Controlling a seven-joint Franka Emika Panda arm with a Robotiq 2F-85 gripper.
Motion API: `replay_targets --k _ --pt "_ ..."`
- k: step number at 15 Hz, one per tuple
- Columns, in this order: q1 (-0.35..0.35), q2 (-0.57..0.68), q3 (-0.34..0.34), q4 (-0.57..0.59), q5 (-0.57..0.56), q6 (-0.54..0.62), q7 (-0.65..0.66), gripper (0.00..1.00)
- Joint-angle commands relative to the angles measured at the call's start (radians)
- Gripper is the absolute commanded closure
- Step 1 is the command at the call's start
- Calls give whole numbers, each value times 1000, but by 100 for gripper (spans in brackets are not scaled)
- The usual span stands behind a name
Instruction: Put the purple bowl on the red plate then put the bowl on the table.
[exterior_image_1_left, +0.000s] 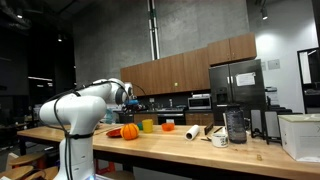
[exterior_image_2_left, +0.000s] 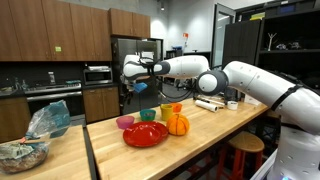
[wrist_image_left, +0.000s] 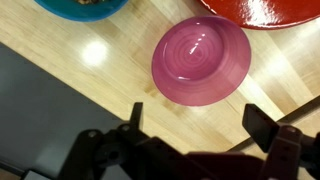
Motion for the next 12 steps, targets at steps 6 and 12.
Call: replay_targets --k 6,12 --pt "62 -137 -37 -58 -94 -84 47 0" --pt "84 -181 -45 -94 -123 -99 109 0"
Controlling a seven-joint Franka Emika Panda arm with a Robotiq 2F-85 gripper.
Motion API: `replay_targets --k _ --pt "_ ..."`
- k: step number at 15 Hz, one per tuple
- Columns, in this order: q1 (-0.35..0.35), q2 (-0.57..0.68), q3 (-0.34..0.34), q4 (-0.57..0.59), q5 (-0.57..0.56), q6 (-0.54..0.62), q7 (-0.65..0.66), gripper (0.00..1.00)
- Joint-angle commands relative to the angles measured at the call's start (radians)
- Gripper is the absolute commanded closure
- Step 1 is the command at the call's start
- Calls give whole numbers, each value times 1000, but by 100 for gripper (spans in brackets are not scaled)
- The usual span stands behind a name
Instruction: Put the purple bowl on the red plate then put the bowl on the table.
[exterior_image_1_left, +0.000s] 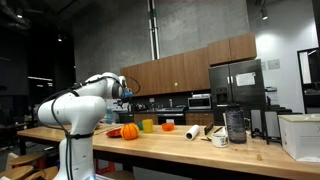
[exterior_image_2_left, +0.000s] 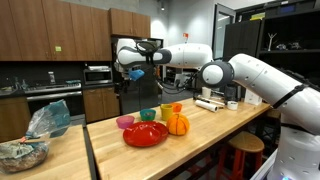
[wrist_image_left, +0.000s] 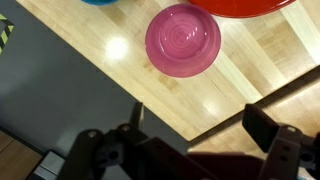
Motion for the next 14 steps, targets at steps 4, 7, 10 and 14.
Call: replay_targets --k 4,7,10,14 --pt "1 -112 -9 -152 -16 -95 68 0" --pt "-11 -170 13 -239 8 -148 55 0" --pt "-15 -247 19 -360 21 -204 70 0" --pt "-27 -359 29 -539 63 -249 105 0"
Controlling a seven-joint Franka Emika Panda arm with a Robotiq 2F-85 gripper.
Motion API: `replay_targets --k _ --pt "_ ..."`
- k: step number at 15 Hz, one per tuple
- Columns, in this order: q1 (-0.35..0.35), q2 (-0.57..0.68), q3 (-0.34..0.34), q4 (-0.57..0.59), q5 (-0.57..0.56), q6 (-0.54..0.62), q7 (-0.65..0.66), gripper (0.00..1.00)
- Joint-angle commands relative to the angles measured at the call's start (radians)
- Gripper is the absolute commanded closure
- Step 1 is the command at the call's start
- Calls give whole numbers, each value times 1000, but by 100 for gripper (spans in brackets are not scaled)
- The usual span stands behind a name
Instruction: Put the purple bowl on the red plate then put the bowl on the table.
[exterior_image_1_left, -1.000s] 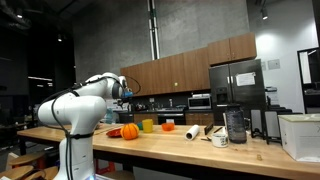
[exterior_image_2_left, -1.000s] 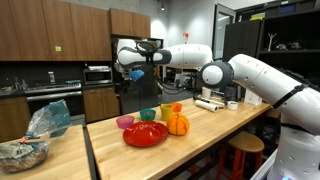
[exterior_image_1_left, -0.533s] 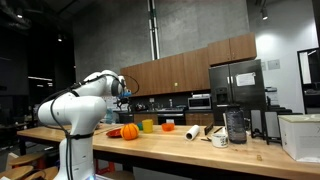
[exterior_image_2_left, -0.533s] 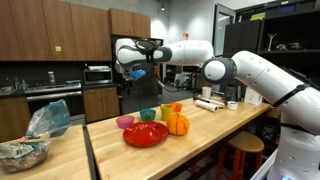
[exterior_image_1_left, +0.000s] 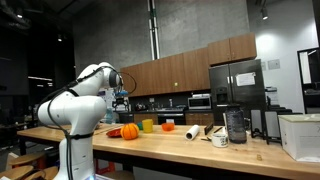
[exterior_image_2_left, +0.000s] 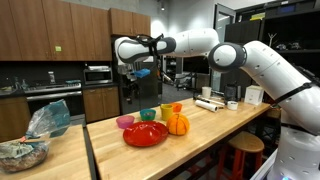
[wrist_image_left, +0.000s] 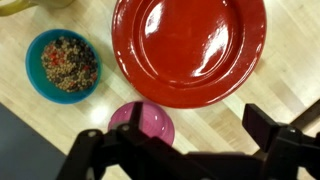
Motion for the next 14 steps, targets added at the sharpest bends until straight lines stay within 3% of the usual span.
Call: replay_targets --k 1,6,12,14 --pt "-25 -163 12 -243 40 -12 54 0" --pt "-36 -297 7 -468 102 59 123 0" --pt "-29 -465 -3 -756 89 270 210 0" --pt "-46 -517 21 -848 84 322 245 0"
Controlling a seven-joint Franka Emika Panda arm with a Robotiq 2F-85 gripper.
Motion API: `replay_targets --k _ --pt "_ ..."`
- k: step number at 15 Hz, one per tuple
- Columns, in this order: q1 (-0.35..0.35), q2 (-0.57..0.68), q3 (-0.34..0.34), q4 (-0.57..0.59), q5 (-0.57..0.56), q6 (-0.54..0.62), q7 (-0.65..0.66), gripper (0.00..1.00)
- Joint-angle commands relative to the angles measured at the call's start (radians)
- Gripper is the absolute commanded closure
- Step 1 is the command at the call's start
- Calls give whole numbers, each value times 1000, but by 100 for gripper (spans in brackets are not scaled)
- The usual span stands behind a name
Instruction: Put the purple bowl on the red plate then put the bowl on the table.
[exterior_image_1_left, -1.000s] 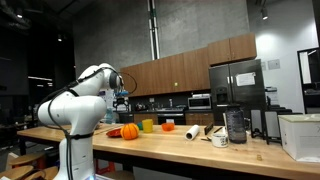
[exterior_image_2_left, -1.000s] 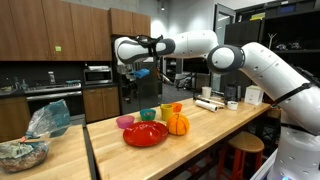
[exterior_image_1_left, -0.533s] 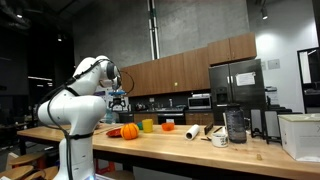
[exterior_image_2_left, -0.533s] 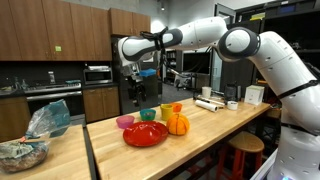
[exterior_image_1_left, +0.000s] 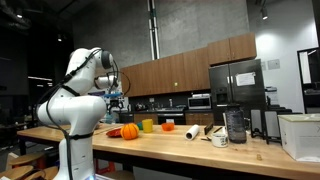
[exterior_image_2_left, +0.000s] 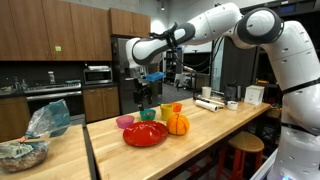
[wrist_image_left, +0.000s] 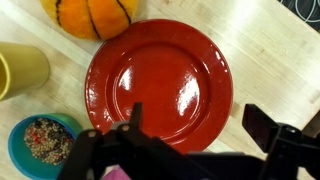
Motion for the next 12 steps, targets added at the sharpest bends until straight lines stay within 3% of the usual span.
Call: replay_targets --k 1,12 --pt "-27 -158 25 -240 1 123 65 0" --pt "-57 -534 86 -829 23 477 201 0"
